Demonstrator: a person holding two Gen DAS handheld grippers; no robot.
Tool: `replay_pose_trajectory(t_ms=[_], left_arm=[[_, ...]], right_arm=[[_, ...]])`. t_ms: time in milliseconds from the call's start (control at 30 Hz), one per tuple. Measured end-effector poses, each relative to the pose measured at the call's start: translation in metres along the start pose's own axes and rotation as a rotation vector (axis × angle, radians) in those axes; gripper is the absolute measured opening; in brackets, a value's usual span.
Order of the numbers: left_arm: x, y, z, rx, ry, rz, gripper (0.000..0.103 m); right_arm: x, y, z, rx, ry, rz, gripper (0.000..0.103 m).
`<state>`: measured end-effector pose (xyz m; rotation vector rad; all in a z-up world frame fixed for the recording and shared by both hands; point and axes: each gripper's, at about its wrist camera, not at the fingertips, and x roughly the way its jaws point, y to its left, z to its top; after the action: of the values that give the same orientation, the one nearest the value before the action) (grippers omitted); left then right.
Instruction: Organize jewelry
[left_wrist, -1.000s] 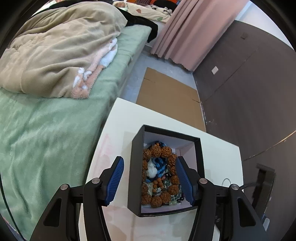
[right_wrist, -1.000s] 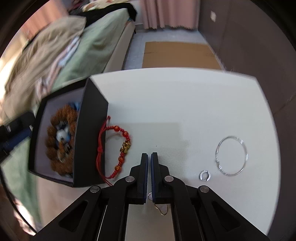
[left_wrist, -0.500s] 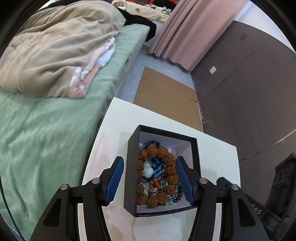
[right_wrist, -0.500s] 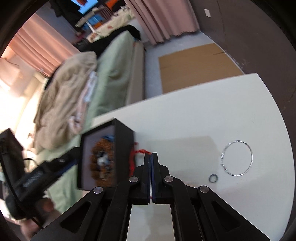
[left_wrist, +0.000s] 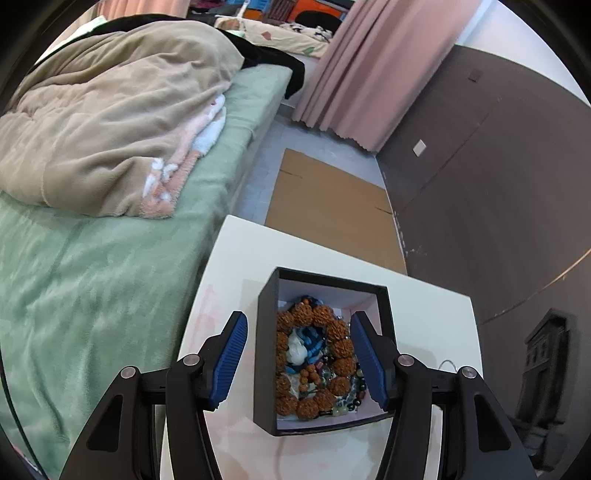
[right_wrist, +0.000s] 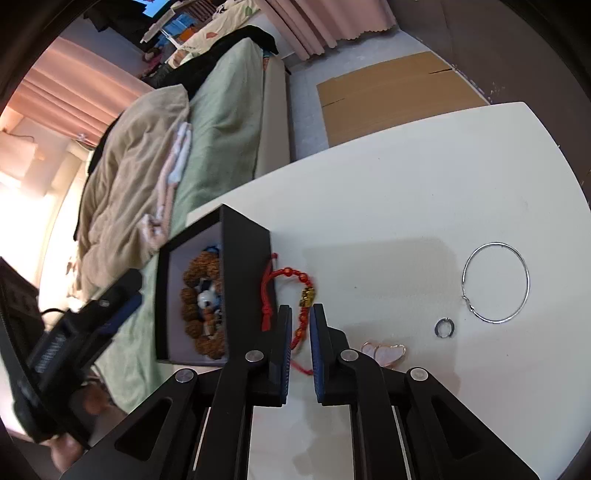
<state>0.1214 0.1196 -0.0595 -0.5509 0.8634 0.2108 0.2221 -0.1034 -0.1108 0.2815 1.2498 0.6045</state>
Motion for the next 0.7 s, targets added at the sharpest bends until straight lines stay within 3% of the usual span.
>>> replay_pose_trajectory(t_ms=[200,267,300,500,600,700], left_arm=[[-0.002,0.002,0.002,-0.008,-0.007,-0.008,0.059],[-0.003,0.004,0.003,-0.009,-0.01,-0.011,0.059],[-0.003,0.004,0.004,-0.012,-0.012,-0.013,0.059],[-0.009,0.017,0.011,-0.058,-0.039,-0.018,0.059],[-0.011,0.025,0.014,-0.086,-0.049,-0.015,0.059],[-0.012,0.03,0.016,-0.107,-0.051,-0.013,0.059]], right_arm=[[0.017,0.005,0.006,-0.005,0.005,-0.028,0.015],[0.024,0.008,0.007,-0.02,0.009,-0.052,0.034],[0.025,0.008,0.007,-0.027,0.006,-0.058,0.037],[0.029,0.015,0.007,-0.067,-0.009,-0.102,0.036],[0.034,0.02,0.007,-0.095,-0.009,-0.16,0.029],[0.035,0.017,0.009,-0.086,0.003,-0.132,0.024]])
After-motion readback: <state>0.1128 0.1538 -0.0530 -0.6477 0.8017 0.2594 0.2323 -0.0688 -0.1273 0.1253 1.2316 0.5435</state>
